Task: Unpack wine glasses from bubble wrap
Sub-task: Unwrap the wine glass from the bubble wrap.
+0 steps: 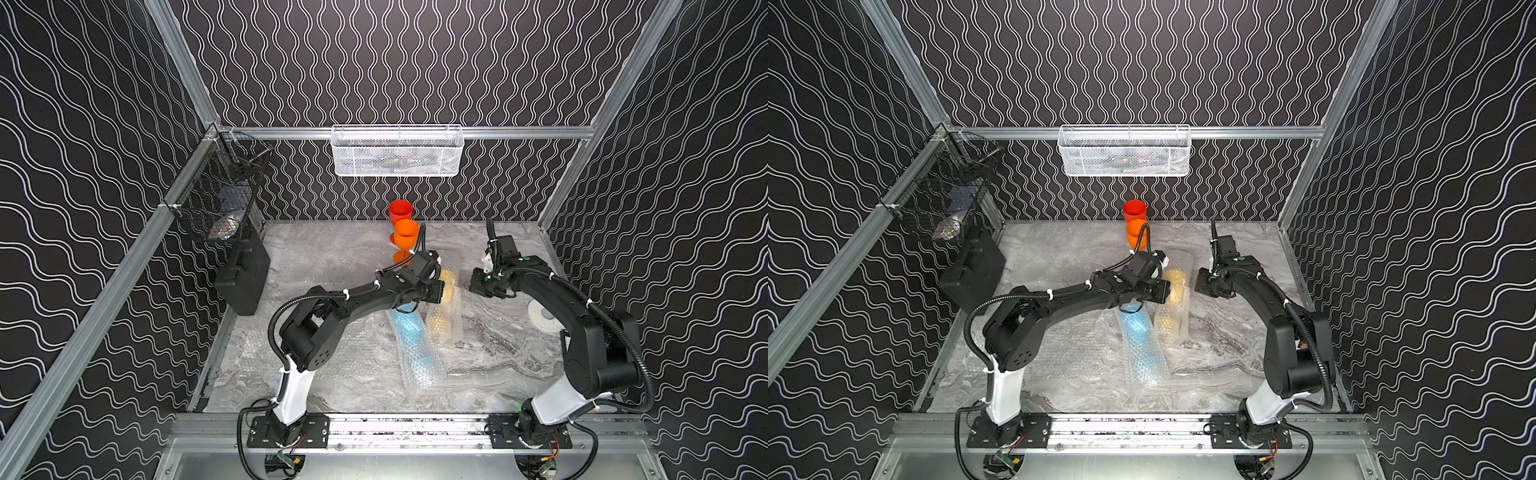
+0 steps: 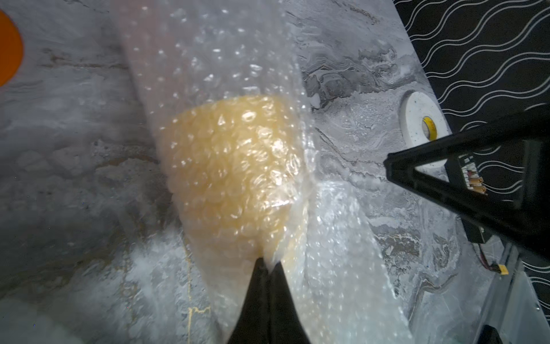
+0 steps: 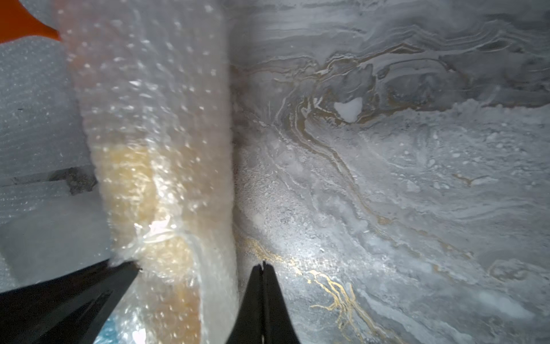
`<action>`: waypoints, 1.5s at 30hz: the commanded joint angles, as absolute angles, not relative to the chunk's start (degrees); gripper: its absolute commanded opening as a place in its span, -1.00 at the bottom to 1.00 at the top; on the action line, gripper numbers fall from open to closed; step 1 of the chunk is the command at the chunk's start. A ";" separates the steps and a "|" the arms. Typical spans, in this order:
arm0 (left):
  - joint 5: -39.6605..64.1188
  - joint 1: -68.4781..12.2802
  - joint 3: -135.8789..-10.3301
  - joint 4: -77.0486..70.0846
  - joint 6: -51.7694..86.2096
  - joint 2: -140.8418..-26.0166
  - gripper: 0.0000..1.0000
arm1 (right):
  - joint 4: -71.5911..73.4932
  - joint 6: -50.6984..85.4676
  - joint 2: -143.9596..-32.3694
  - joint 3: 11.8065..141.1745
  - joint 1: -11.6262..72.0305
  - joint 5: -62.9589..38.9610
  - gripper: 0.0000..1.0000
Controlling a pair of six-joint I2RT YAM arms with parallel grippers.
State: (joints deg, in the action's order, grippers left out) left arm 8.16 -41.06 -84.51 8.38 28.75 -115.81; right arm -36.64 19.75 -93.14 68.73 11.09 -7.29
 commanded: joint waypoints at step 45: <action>8.83 -41.24 -86.86 8.35 30.16 -117.77 -0.94 | -33.19 15.47 -106.35 76.76 18.01 -8.35 -0.59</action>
State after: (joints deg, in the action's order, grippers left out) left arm 9.08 -41.21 -86.96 8.84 30.06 -117.80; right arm -34.50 15.86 -106.04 76.77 17.89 -7.99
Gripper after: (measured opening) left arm 0.051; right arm 0.215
